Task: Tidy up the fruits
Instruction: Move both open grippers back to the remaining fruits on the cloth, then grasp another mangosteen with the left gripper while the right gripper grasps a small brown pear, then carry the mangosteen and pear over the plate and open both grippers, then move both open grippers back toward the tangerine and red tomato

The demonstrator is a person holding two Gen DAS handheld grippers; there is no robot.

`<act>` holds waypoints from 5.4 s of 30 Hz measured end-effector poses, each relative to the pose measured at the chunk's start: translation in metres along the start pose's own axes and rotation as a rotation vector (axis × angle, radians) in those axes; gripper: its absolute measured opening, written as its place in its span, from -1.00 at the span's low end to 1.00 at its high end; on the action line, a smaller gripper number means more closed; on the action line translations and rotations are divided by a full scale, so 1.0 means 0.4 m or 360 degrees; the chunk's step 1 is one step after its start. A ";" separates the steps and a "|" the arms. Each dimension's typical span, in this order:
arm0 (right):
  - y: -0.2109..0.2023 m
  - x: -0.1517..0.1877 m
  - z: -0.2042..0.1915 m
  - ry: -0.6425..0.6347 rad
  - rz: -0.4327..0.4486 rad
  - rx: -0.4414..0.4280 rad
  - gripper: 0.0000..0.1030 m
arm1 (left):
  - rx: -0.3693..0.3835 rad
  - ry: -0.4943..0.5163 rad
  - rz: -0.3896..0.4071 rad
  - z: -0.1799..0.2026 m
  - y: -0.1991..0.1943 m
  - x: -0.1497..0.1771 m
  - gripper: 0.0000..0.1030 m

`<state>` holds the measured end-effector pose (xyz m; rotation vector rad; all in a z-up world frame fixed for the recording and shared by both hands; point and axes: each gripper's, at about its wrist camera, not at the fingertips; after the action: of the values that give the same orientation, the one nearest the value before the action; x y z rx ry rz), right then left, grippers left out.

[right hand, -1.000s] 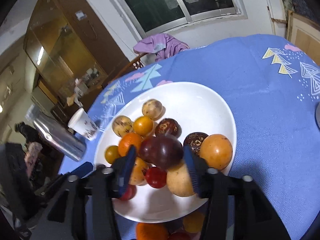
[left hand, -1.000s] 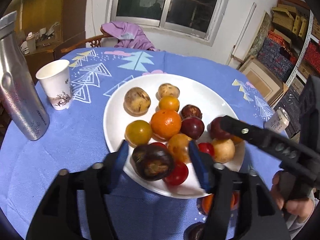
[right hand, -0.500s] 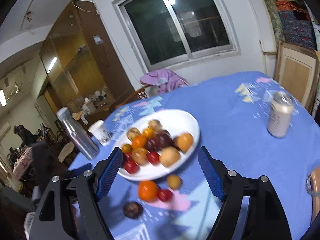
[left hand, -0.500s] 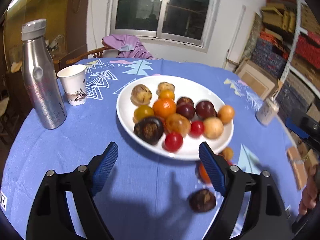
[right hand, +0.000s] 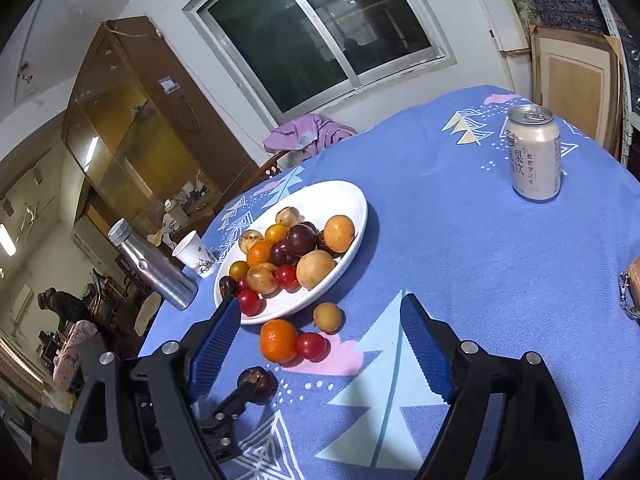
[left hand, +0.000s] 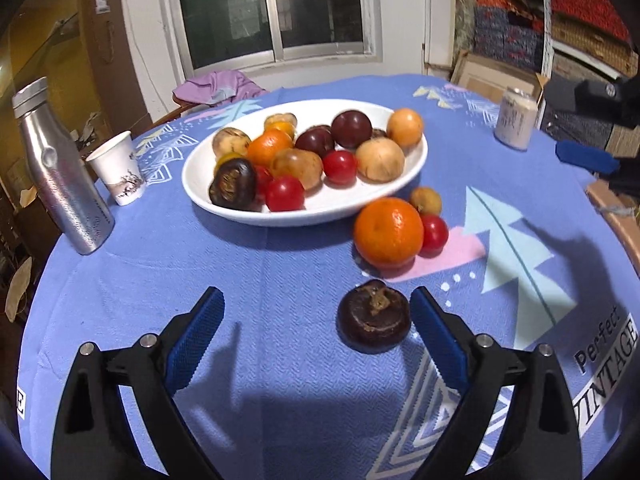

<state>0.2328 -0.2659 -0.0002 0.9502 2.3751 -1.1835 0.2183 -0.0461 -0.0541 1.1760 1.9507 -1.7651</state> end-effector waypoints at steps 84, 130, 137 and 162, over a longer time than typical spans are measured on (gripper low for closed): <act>0.197 0.028 -0.018 -0.0177 -0.0274 0.0203 -0.45 | 0.0128 -0.0177 -0.0155 -0.065 0.065 0.024 -0.13; 0.246 -0.058 -0.184 -0.0263 -0.0155 0.0104 -0.46 | -0.0079 -0.0328 0.0087 -0.187 0.075 -0.187 -0.19; 0.323 -0.056 -0.180 -0.0262 -0.0219 0.0124 -0.45 | -0.0054 -0.0370 0.0047 -0.223 0.143 -0.187 -0.19; 0.063 -0.021 -0.037 -0.0101 -0.0039 0.0088 0.21 | 0.0008 -0.0098 0.0122 0.003 0.008 -0.071 0.64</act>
<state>0.2564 -0.2466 -0.0015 0.8895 2.3221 -1.2754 0.2381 -0.0584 -0.0377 1.1676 1.8425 -1.7470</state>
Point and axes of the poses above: each gripper's, at about its wrist camera, not at the fingertips, and y roughly the way its jaws point, z to its right, x to its underside, and after that the axes turned 11 degrees about y, right-handed
